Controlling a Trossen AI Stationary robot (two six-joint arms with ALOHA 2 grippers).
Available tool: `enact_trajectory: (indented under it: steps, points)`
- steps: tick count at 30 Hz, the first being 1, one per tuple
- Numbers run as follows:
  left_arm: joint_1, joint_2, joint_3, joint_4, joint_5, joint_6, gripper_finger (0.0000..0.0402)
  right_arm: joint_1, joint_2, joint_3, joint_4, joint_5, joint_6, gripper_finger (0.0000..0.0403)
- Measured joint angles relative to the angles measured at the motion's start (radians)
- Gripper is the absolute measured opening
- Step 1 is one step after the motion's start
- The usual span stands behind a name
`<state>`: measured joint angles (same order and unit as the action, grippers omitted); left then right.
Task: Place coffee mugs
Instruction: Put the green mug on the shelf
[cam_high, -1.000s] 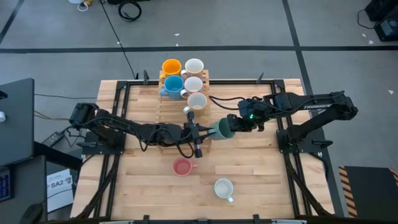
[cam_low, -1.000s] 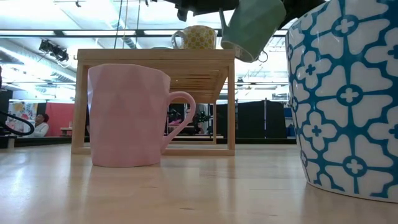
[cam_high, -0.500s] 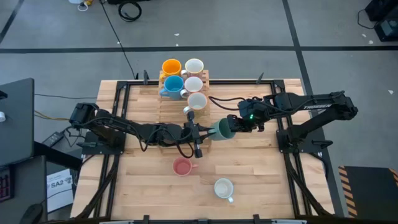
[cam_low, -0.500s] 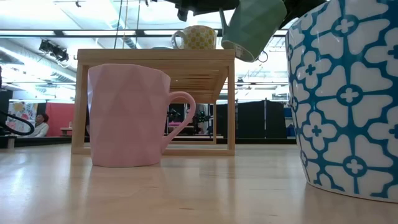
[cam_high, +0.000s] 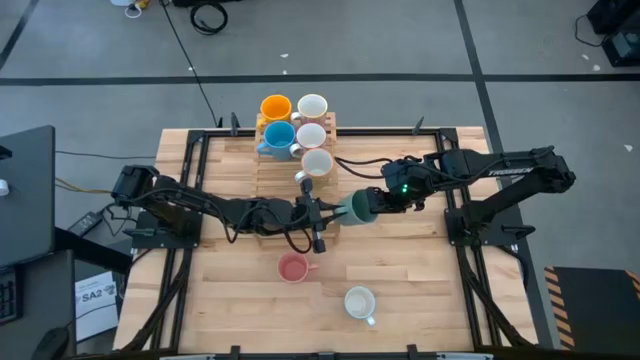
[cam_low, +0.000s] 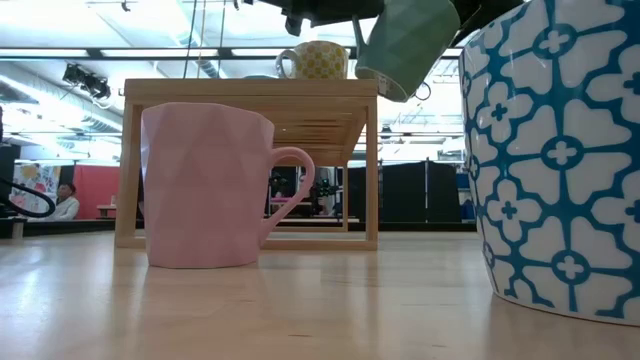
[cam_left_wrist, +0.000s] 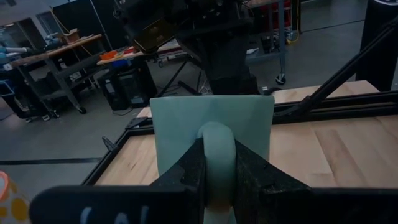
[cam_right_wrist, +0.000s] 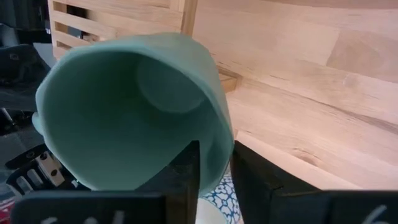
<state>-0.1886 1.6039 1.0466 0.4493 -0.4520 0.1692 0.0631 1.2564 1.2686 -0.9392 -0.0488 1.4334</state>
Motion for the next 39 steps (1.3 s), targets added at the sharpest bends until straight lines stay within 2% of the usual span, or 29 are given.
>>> enact_trajectory:
  steps: [8, 20, 29, 39]
  points:
    - [0.0, 0.0, 0.0, 0.0, 0.0, 0.0, 0.0052, 0.0, 0.0, 0.0, -0.001, 0.0, 0.002, 0.0128]
    - [-0.006, 0.0, 0.0, 0.001, 0.0, 0.0, 0.0052, 0.01, -0.026, 0.0, -0.004, -0.017, -0.06, 0.0129]
    - [-0.028, -0.046, -0.001, 0.001, -0.008, 0.0, 0.0052, 0.023, -0.129, 0.0, -0.019, 0.099, -0.189, 0.0128]
    - [-0.061, -0.203, -0.001, -0.046, -0.021, 0.0, 0.0052, 0.022, -0.193, 0.0, -0.182, 0.272, -0.349, 0.0129]
